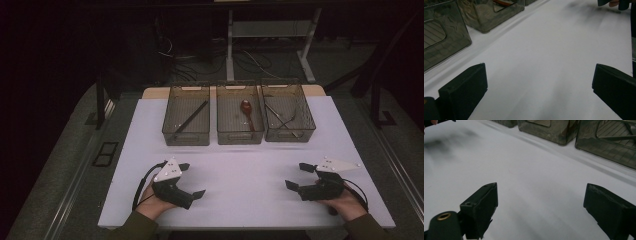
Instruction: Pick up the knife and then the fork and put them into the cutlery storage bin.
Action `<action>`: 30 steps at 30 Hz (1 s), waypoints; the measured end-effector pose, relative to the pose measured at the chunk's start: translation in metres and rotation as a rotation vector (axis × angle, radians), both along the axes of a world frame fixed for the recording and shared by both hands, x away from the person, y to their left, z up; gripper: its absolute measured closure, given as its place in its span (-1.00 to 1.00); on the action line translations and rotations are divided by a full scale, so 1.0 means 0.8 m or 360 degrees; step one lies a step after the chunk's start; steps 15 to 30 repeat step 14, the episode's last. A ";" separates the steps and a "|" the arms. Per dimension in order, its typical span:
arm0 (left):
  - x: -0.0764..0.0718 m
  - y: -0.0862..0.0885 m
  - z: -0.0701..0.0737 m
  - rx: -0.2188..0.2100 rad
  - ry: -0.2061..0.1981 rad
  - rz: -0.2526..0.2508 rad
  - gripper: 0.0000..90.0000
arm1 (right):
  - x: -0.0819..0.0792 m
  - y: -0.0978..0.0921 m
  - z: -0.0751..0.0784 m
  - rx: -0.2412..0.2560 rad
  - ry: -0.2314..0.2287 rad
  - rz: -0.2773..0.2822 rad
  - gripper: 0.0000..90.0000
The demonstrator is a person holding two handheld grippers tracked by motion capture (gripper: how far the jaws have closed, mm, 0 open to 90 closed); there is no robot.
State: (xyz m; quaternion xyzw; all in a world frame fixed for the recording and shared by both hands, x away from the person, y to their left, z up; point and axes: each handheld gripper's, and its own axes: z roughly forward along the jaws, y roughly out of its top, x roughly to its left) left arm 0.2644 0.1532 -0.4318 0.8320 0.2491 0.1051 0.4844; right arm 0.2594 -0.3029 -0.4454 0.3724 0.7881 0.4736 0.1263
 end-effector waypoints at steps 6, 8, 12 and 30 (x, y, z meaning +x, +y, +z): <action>-0.001 0.000 0.001 0.0012 -0.0007 -0.0006 -1.00 | -0.002 0.001 0.000 -0.0022 -0.0006 0.0001 -0.72; -0.002 0.000 0.001 0.0009 -0.0009 -0.0003 -1.00 | -0.002 0.000 0.000 -0.0023 -0.0007 -0.0002 -0.72; -0.001 -0.001 0.001 0.0016 -0.0011 -0.0005 -1.00 | -0.002 0.000 0.001 -0.0023 -0.0009 -0.0010 -0.72; -0.001 -0.001 0.001 0.0016 -0.0012 -0.0005 -1.00 | -0.002 0.000 0.001 -0.0021 -0.0005 -0.0013 -0.72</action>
